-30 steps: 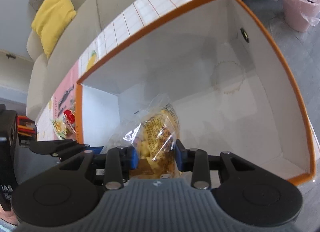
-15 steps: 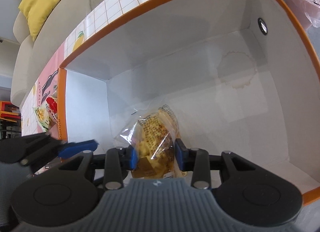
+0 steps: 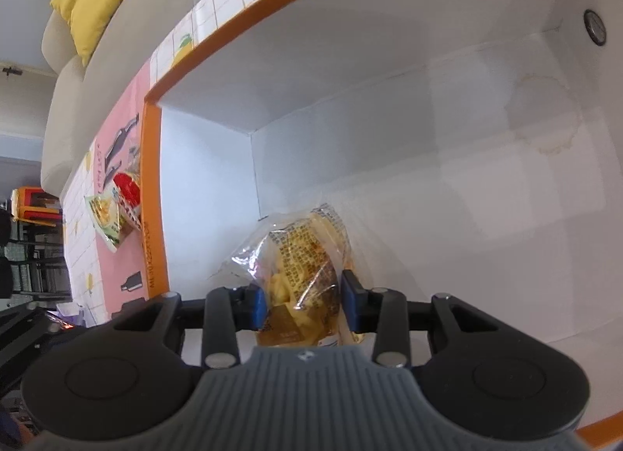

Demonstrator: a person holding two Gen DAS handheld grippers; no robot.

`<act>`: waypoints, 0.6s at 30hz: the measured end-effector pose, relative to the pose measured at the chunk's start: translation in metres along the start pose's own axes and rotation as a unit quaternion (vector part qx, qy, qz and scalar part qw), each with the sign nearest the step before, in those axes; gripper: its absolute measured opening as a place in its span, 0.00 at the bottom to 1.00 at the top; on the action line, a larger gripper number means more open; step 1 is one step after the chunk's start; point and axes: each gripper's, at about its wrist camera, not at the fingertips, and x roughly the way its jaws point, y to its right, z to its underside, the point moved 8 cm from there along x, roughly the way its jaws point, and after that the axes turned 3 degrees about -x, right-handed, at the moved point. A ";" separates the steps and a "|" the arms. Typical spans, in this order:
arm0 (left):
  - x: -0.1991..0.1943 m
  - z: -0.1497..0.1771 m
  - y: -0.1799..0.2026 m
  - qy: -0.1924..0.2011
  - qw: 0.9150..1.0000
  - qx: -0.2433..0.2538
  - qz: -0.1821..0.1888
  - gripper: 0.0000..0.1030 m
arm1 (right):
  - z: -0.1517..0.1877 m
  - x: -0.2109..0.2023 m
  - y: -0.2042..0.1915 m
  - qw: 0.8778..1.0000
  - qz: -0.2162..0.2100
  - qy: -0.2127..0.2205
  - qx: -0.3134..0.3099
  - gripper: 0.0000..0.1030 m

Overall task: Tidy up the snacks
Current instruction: 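Open both grippers to release the bags and withdraw from the box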

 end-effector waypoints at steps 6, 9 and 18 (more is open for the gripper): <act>-0.020 0.009 -0.011 0.024 0.999 -0.036 0.002 0.67 | 0.003 0.000 -0.010 0.999 0.049 -0.002 -0.016 0.42; -0.023 0.015 -0.020 0.032 0.998 -0.055 0.003 0.67 | 0.001 -0.001 -0.018 0.997 0.074 0.005 -0.028 0.58; -0.038 0.038 -0.041 0.049 0.995 -0.091 -0.001 0.68 | 0.008 -0.002 -0.028 0.994 0.100 0.000 -0.033 0.65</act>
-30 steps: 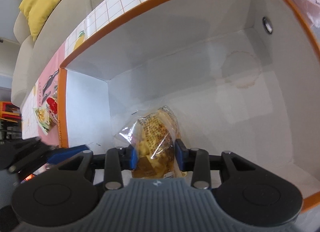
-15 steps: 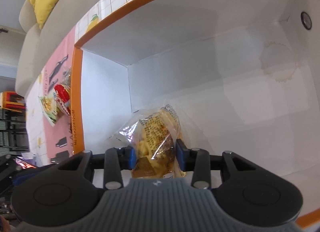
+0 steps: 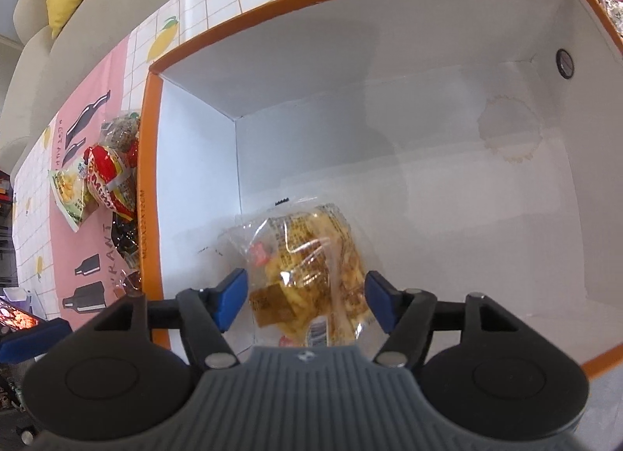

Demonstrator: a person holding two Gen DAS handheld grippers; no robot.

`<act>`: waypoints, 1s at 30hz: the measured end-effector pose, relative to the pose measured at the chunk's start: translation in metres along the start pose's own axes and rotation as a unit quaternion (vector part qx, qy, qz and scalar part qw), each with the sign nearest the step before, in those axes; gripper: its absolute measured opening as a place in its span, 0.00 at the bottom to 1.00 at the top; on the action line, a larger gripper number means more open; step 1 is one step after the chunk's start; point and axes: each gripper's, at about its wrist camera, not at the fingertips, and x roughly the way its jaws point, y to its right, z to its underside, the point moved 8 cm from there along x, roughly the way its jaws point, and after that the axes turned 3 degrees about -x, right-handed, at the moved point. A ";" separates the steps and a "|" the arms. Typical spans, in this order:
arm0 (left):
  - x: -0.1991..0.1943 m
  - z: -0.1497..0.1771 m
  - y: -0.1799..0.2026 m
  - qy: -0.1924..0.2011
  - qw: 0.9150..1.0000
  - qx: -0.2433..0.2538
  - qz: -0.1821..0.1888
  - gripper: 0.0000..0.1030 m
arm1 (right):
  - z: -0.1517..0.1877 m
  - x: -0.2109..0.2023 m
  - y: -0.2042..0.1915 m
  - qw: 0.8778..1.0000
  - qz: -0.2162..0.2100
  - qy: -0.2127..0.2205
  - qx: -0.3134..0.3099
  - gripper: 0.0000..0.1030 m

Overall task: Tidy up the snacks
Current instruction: 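Open both grippers to release the bags and withdraw from the box, then grasp the green-and-white chip bag with the left gripper while the right grasps the red Mimi bag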

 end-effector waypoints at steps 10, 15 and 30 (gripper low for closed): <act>-0.034 0.018 -0.027 0.065 0.997 -0.033 -0.020 0.69 | 0.024 -0.059 -0.019 0.994 0.036 0.091 -0.041 0.72; -0.053 0.032 -0.045 0.116 0.992 -0.038 -0.040 0.71 | 0.039 -0.082 -0.041 0.987 0.037 0.145 -0.060 0.76; -0.064 0.101 -0.124 0.188 0.974 -0.104 -0.077 0.72 | 0.096 -0.082 -0.138 0.946 0.008 0.287 -0.149 0.76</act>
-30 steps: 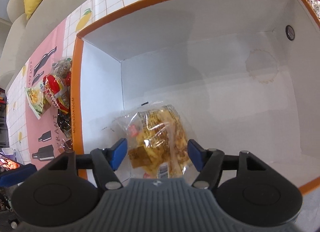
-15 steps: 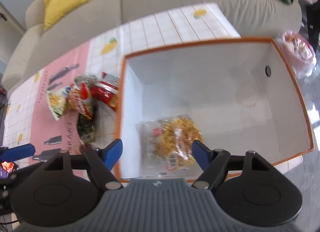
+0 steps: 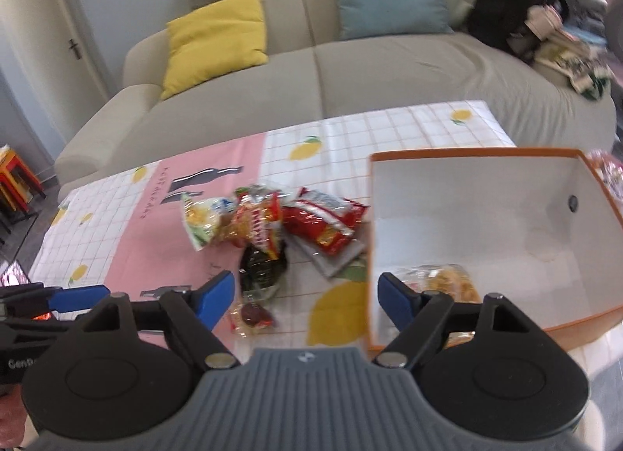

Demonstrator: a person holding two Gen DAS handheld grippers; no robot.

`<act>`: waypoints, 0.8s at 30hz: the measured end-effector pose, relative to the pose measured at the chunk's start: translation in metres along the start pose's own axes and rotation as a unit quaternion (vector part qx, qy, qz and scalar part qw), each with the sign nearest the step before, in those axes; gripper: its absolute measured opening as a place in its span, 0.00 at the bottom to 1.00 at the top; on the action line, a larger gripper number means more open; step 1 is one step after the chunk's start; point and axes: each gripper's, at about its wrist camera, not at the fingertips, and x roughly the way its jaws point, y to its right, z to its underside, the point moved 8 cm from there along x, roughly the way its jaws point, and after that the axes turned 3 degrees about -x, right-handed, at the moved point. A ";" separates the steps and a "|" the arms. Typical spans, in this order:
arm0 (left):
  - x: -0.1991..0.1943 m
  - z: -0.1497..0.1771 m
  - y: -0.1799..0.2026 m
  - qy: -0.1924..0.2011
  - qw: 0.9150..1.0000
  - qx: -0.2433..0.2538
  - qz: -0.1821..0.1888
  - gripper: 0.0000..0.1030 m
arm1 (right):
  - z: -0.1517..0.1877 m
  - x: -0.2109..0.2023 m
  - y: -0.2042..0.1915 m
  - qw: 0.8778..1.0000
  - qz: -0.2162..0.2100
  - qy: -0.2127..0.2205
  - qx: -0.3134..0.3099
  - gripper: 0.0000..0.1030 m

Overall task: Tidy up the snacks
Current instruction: 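Grasp the green-and-white chip bag with the left gripper while the right grasps the red Mimi bag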

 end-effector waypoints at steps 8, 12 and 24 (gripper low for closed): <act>0.013 0.006 -0.030 0.004 0.999 -0.036 -0.013 0.72 | 0.019 0.032 -0.054 0.996 -0.015 0.011 -0.087 0.71; 0.028 -0.005 -0.038 0.008 0.999 -0.036 -0.019 0.72 | 0.013 0.057 -0.057 0.995 -0.007 0.004 -0.101 0.71; 0.093 -0.046 -0.080 0.017 0.991 -0.133 -0.023 0.75 | -0.022 0.140 -0.056 0.996 0.009 -0.010 -0.089 0.71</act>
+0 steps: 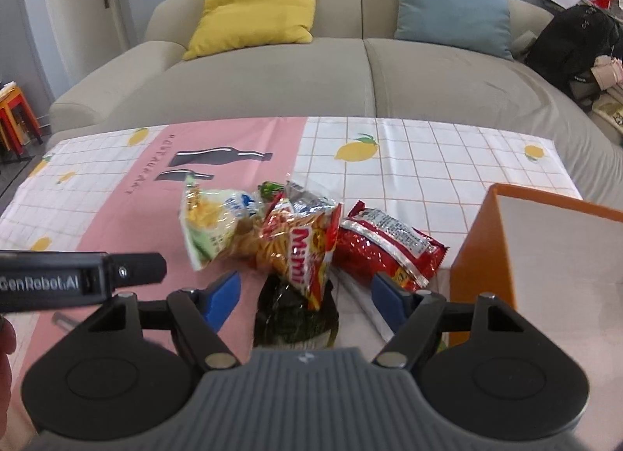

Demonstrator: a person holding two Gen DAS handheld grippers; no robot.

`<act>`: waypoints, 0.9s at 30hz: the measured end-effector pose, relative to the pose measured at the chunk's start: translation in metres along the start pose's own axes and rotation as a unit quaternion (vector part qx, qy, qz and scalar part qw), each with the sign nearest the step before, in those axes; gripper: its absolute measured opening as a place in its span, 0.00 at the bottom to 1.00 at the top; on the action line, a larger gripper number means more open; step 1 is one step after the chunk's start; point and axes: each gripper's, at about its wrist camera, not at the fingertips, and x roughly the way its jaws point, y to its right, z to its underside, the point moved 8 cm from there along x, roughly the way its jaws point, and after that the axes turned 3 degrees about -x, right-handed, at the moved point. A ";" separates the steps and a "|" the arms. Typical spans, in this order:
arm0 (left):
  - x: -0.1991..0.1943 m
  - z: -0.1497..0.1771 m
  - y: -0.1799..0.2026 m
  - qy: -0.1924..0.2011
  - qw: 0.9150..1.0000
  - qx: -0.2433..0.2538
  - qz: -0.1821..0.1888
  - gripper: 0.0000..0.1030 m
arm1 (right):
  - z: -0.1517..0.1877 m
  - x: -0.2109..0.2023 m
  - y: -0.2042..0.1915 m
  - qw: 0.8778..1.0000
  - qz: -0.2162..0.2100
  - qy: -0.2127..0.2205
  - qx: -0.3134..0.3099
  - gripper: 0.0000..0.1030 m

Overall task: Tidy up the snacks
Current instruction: 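Grasp the green-and-white chip bag with the left gripper while the right grasps the red Mimi bag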

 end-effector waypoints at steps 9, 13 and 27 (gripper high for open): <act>0.056 -0.024 -0.019 -0.021 0.996 -0.087 0.011 0.81 | -0.020 0.049 0.002 1.000 -0.004 -0.009 0.012 0.71; 0.079 -0.026 -0.021 -0.037 0.994 -0.101 0.014 0.81 | -0.025 0.064 0.000 1.000 -0.007 -0.008 0.013 0.71; 0.103 -0.022 -0.021 -0.052 0.991 -0.120 0.035 0.47 | -0.021 0.077 0.003 0.999 -0.034 -0.014 0.036 0.44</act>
